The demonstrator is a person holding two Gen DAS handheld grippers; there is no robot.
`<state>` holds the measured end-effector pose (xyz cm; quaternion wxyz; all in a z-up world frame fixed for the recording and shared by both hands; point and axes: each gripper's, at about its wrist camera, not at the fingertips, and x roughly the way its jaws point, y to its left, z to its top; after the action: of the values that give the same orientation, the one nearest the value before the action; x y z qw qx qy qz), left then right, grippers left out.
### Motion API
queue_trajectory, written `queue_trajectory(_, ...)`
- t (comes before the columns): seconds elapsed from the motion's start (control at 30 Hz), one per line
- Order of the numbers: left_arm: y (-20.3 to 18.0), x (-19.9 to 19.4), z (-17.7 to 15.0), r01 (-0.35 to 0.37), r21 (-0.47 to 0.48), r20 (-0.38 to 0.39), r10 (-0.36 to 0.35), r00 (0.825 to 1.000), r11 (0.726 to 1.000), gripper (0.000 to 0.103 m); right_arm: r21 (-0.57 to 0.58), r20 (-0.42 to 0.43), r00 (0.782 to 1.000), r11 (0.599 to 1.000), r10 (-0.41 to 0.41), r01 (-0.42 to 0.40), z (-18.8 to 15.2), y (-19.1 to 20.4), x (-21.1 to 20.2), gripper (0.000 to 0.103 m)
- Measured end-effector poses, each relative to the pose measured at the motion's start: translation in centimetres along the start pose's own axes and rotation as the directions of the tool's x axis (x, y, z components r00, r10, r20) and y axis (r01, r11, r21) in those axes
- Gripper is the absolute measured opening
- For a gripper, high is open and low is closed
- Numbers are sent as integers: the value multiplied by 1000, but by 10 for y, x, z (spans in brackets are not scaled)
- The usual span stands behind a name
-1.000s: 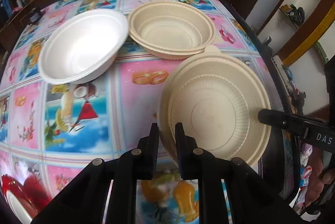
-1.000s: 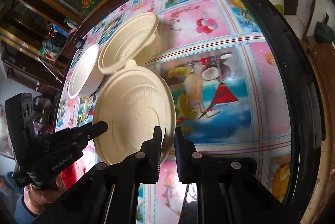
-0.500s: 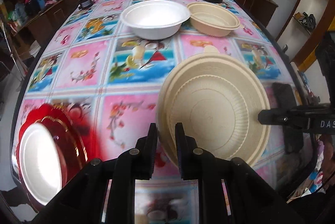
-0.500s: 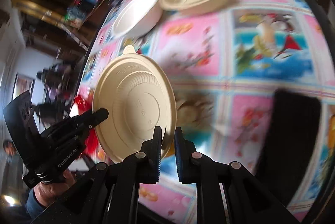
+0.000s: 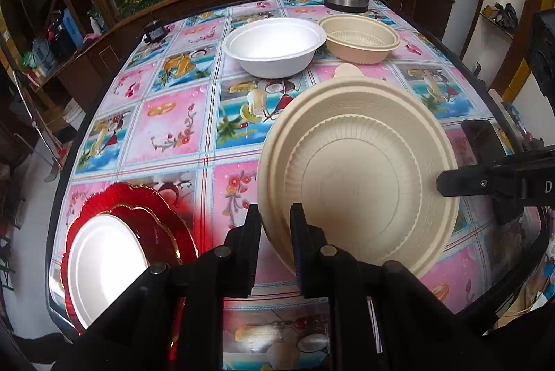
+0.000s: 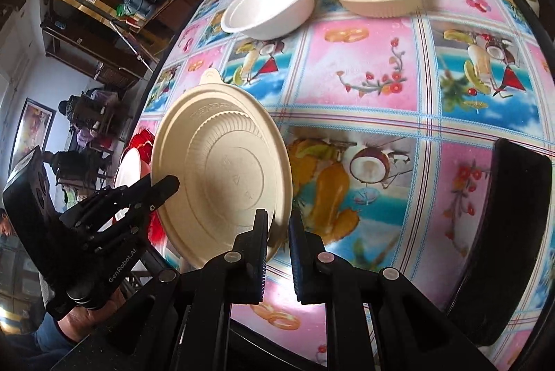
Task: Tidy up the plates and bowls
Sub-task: 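Lift and carry the beige bowl to the plate stack with the left gripper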
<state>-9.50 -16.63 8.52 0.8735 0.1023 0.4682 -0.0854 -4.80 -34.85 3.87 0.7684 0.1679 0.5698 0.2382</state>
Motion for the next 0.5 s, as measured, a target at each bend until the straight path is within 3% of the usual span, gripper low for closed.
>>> queue_trajectory(0.5,17,-20,-3,-23,23,58,22,998,999,15,-17,51,998,1000,-25,26,-4,28,-6,13)
